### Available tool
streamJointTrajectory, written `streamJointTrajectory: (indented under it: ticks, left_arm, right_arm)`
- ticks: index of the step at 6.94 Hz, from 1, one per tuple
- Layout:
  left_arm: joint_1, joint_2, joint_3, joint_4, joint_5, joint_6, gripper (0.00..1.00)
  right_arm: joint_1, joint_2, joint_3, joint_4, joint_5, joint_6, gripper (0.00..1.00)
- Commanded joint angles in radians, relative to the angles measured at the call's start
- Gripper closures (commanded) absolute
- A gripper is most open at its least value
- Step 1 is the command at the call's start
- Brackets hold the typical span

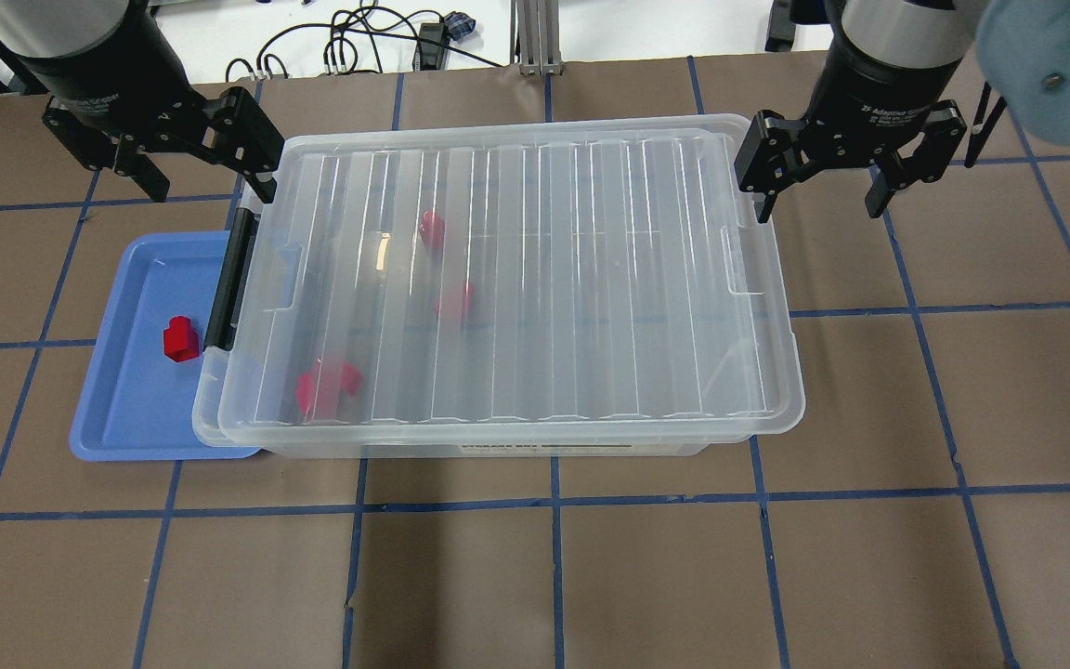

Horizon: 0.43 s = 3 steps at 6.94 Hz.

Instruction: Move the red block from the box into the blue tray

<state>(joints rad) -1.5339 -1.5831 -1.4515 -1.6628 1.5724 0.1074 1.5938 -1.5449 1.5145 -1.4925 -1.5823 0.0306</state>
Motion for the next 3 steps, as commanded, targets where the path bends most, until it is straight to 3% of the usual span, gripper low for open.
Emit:
streamJointTrajectory:
  ticks: [1, 3]
  left_arm:
    - [0.0, 0.0, -0.001, 0.0, 0.001, 0.0, 0.0]
    - [-0.002, -0.003, 0.0, 0.0, 0.0, -0.002, 0.0]
  right_arm:
    - [-0.001, 0.0, 0.001, 0.0, -0.002, 0.0, 0.0]
    - [-0.002, 0.0, 0.001, 0.0, -0.007, -0.001, 0.0]
